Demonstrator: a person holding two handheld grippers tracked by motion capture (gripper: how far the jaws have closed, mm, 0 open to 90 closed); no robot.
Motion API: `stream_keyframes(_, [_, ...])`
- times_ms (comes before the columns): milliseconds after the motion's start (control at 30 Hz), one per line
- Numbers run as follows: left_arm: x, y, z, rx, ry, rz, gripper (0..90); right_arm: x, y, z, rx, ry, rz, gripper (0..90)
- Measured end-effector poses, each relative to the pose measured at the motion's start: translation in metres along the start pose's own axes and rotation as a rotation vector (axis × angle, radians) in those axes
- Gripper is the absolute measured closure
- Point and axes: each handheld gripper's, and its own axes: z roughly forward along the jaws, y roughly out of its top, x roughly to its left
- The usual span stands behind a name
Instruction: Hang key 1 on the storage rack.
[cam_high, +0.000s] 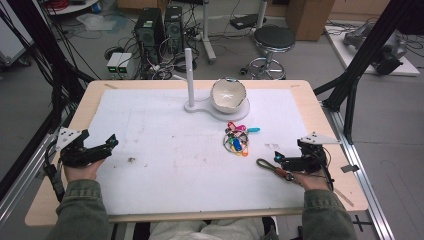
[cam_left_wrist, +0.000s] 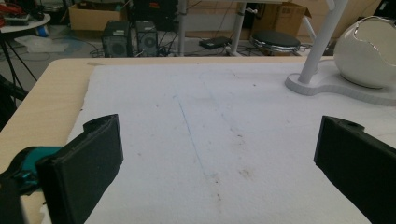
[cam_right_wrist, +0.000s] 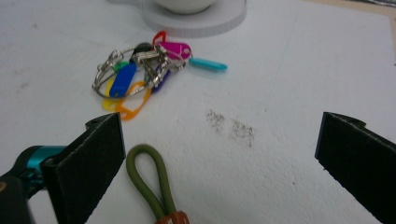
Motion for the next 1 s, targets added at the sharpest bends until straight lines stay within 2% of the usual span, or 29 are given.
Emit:
stream_keyframes(300, [0.000,0.000,0.000,0.004,0.004,0.003,1.7,-0.004,0.000,-0.004,0.082,0.020,-0.063,0.6])
stream_keyframes(367, [0.000,0.000,0.001,0.007,0.003,0.004,1.7,-0.005,0.001,-0.003,0.108,0.027,-0.087,0.6])
stream_keyframes(500, [0.000,0.000,0.001,0.005,0.002,0.000,1.7,-0.006,0.002,0.000,0.139,0.037,-0.105,0.6])
stream_keyframes(767, [0.000,0.000,0.001,0.005,0.000,-0.003,1.7,-0.006,0.001,0.006,0.178,0.072,-0.108,0.7])
stream_keyframes(1000, [0.001,0.000,0.001,0.011,-0.004,-0.003,1.7,-0.008,-0.003,0.011,0.232,0.094,-0.111,1.1])
